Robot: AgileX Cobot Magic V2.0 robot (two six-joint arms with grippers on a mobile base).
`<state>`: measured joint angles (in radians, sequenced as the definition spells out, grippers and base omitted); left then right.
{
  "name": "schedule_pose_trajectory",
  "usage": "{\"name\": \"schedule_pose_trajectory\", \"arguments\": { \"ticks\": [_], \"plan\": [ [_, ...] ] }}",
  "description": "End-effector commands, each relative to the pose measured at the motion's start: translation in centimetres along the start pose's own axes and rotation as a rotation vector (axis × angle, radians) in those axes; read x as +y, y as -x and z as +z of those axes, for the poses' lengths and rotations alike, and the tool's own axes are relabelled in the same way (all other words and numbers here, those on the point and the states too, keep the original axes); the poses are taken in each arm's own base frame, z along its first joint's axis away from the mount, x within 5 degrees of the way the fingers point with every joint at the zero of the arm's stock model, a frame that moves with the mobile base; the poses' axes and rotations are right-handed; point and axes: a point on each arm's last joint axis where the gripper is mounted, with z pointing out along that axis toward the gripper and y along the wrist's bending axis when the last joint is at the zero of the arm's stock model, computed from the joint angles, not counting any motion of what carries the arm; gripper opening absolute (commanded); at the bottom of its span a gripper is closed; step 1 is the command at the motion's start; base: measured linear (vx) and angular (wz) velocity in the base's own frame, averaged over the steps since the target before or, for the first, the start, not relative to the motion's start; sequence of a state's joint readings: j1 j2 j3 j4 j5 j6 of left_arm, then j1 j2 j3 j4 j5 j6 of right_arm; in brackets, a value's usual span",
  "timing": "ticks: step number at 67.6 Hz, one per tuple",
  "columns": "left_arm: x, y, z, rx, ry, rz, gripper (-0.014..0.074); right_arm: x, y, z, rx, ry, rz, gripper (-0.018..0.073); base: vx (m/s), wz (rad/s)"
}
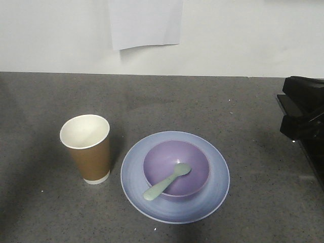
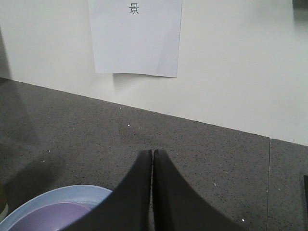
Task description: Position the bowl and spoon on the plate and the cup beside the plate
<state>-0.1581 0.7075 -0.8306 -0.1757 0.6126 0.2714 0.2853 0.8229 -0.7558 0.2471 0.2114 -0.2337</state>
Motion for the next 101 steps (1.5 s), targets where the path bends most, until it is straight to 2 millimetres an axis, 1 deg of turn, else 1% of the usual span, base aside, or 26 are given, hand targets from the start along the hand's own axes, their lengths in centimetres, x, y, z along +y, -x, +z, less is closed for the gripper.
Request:
{"name": "schedule_pose_trajectory", "arguments": {
  "ticks": [1,6,7,13,14,17,19,23,30,44,58,69,78,101],
  "plan": [
    [-0.2,-2.6,0.9,-0.066,0.010,-0.036,-0.0008,-0.2,1.6,-0.3,-0.107,-0.023,0.002,-0.0003,0.00,0.00],
    [-0.3,-5.8,1.8,-0.116,0.038,-0.070,-0.0008,-0.2,1.6,-0.3,-0.107,-0.023,0.002,-0.0003,0.00,0.00],
    [-0.4,-7.0,2.1,-0.110,0.042,-0.080,-0.0008,-0.2,1.6,-0.3,-0.107,-0.023,0.002,-0.0003,0.00,0.00],
    [-0.4,-10.6,2.3,-0.208,0.094,-0.117,-0.0008,-0.2,1.6,-0.3,-0.106,-0.023,0.003,-0.0003,0.00,0.00],
    [-0.4,-11.6,2.5,-0.207,0.101,-0.120,-0.0008,-0.2,1.6,-0.3,-0.106,-0.023,0.003,-0.0003,0.00,0.00],
    [-0.5,-13.4,2.3,-0.250,0.127,-0.122,-0.0008,-0.2,1.6,-0.3,-0.106,-0.023,0.003,-0.0003,0.00,0.00],
    [-0.5,-14.1,2.2,-0.274,0.139,-0.120,-0.0008,-0.2,1.6,-0.3,-0.106,-0.023,0.003,-0.0003,0.00,0.00],
    [-0.5,-16.0,2.0,-0.315,0.160,-0.122,-0.0008,-0.2,1.6,-0.3,-0.106,-0.023,0.003,-0.0003,0.00,0.00],
    [-0.7,-17.6,1.4,-0.379,0.181,-0.107,-0.0008,-0.2,1.6,-0.3,-0.106,-0.022,0.004,-0.0003,0.00,0.00],
    [-0.5,-18.1,0.4,-0.391,0.244,-0.069,-0.0008,-0.2,1.6,-0.3,-0.106,-0.022,0.004,-0.0003,0.00,0.00],
    [-0.5,-18.8,-0.2,-0.365,0.284,-0.081,-0.0008,-0.2,1.6,-0.3,-0.106,-0.022,0.004,-0.0003,0.00,0.00],
    [-0.8,-18.8,-1.0,-0.429,0.284,-0.064,-0.0008,-0.2,1.6,-0.3,-0.106,-0.022,0.004,-0.0003,0.00,0.00],
    [-0.8,-18.9,-0.8,-0.401,0.279,-0.067,-0.0007,-0.2,1.6,-0.3,-0.107,-0.023,0.004,-0.0003,0.00,0.00],
    [-0.7,-18.9,-0.9,-0.406,0.291,-0.070,-0.0008,-0.2,1.6,-0.3,-0.106,-0.022,0.004,-0.0003,0.00,0.00]
  ]
}}
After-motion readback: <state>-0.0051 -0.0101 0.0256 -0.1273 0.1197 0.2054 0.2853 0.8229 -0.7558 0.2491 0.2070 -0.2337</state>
